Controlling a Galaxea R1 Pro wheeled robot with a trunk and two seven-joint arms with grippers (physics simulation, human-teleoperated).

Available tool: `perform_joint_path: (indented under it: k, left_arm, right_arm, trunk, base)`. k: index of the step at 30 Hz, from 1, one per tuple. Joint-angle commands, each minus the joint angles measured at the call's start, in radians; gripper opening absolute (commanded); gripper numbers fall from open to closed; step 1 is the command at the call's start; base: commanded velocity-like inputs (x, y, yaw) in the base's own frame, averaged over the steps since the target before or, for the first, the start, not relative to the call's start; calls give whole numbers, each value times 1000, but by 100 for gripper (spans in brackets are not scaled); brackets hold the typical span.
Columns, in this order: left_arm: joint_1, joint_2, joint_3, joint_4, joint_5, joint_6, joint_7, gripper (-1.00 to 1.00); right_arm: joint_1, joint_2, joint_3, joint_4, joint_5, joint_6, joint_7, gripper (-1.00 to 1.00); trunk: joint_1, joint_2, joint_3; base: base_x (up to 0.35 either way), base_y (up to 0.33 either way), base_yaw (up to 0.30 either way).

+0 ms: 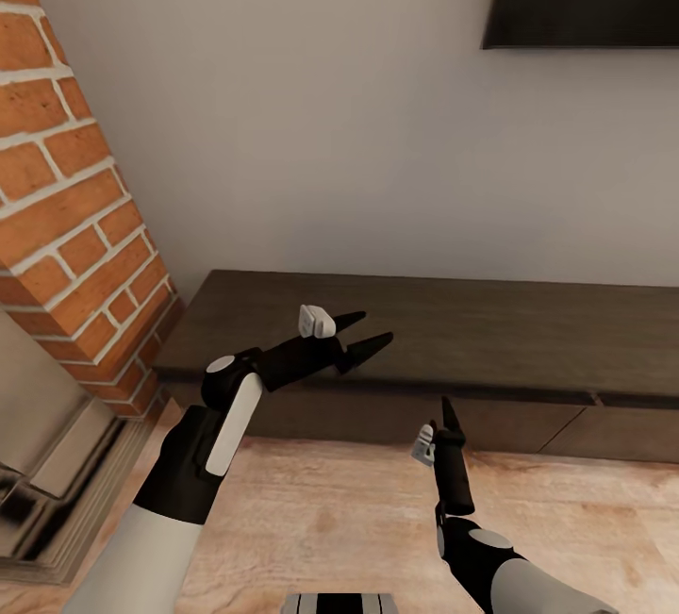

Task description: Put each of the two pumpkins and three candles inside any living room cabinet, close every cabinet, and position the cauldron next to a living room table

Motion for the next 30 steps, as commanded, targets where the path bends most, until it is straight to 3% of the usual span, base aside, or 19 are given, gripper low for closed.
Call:
perform_joint_path:
  k: [1, 7, 9, 16, 30]
  left_arm:
    - [0, 0, 0, 0, 0, -1, 0, 100]
    - [1, 1, 0, 0, 0, -2, 0, 100]
    - [10, 2, -1, 11, 0, -4, 1, 100]
    - [21, 4, 0, 12, 0, -4, -3, 100]
    - [23, 11, 0, 11, 0, -4, -3, 100]
  right_arm:
    - [0, 0, 0, 0, 0, 1, 0, 100]
    - [0, -2, 4, 1, 6, -7, 1, 100]
    - [-12, 9, -7, -3, -3, 5, -10, 100]
    - [-5, -9, 0, -2, 0, -5, 7, 100]
    - [-5, -6, 0, -4, 0, -14, 8, 100]
  trunk:
    - [0, 0, 0]
    - [0, 0, 0]
    - [0, 0, 0]
    - [0, 0, 0]
    - [0, 0, 0]
  base:
    - [198, 0, 0]
    - [53, 0, 0]
    - [0, 0, 0]
    - [0, 0, 0]
    - [0, 0, 0]
